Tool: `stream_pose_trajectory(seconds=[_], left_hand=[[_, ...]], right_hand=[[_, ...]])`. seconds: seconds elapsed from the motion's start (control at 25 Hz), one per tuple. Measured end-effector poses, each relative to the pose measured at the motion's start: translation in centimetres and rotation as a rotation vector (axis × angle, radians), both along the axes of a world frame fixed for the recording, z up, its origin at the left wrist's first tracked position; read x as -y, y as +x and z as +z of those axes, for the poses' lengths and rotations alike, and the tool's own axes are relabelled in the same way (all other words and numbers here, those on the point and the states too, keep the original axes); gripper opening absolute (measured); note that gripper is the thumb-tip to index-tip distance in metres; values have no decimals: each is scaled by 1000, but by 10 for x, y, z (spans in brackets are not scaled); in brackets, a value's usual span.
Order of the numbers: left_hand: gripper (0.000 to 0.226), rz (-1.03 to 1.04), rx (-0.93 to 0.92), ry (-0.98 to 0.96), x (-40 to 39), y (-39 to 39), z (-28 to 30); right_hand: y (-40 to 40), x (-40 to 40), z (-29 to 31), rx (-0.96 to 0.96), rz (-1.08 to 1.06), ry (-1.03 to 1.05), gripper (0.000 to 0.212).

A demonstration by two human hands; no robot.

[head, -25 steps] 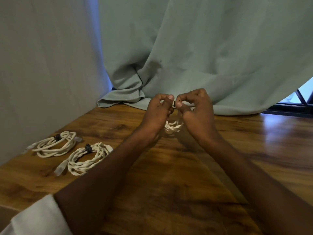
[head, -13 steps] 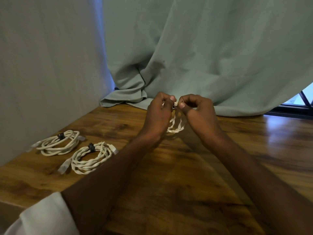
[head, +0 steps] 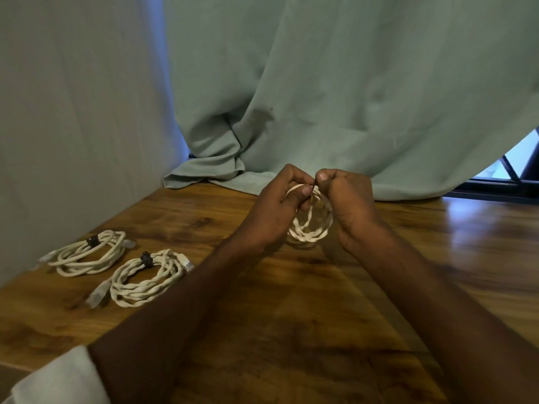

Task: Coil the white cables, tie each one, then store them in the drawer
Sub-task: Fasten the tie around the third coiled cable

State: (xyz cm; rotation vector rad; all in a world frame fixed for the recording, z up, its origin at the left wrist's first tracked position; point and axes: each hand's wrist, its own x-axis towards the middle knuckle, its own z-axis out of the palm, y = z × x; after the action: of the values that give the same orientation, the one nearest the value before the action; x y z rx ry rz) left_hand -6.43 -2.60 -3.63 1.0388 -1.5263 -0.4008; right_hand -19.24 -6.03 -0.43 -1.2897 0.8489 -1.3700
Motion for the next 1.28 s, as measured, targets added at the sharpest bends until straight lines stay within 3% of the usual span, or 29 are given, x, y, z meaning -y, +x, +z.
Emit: stream_pose_trajectory(seconds=[0.28, 0.44, 0.56, 0.8, 0.96, 1.28], left_hand=[[8, 103, 124, -67, -4, 4, -1], [9, 131, 111, -94, -5, 0, -2], [11, 174, 50, -91, -3, 0, -1], [12, 212, -63, -48, -2, 0, -2], [14, 257, -68, -48, 1, 4, -2], [17, 323, -3, -65, 3, 4, -8]], right_hand=[[-1, -2, 1, -90, -15, -46, 23], [0, 1, -4, -117, -44, -69, 10], [0, 5, -8, -246, -172, -241, 17], [1, 4, -12, -380, -312, -545, 8], [3, 4, -14, -274, -284, -427, 10], [15, -9, -25, -570, -453, -568, 10]])
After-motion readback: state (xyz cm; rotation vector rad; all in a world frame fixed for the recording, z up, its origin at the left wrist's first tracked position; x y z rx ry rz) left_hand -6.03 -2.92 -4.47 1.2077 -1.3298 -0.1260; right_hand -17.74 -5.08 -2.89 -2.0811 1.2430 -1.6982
